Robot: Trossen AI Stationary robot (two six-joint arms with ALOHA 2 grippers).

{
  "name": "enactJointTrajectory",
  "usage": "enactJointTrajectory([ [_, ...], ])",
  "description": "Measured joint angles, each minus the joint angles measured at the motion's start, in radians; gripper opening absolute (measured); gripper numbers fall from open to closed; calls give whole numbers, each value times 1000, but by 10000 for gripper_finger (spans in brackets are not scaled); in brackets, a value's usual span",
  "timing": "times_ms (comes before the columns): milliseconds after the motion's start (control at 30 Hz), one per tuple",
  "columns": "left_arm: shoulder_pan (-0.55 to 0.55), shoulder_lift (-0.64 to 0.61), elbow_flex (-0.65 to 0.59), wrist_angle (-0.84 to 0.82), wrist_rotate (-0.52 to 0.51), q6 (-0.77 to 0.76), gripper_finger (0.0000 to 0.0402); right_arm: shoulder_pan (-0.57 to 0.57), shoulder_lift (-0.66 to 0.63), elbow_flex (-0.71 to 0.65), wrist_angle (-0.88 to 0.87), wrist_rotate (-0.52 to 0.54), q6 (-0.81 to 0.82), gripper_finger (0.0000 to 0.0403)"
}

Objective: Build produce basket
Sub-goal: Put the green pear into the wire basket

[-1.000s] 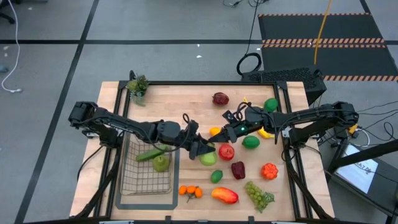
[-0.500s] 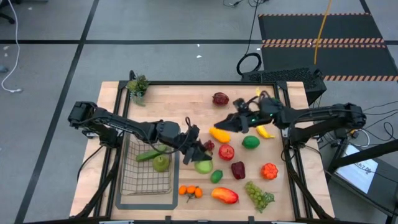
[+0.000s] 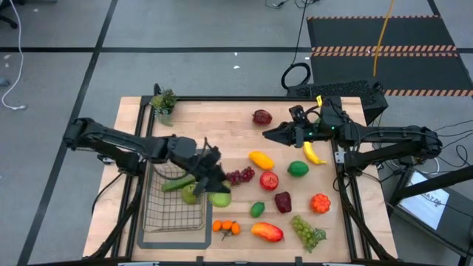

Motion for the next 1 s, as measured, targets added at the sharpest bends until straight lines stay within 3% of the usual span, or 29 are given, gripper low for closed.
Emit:
enactJointTrajectory([
  [200, -70, -108, 0, -343, -30, 84, 181, -1, 16, 0, -17, 73, 2, 219],
  [400, -186, -172, -13, -545, -175, 104, 185, -1, 17, 0, -17, 151, 3, 219],
  [667, -342, -267, -111, -574, -454, 15, 181, -1, 17, 0, -9, 238, 15, 219],
  [1000, -512, -317, -358, -399, -574, -133, 194, -1, 17, 0, 13, 345, 34, 219],
])
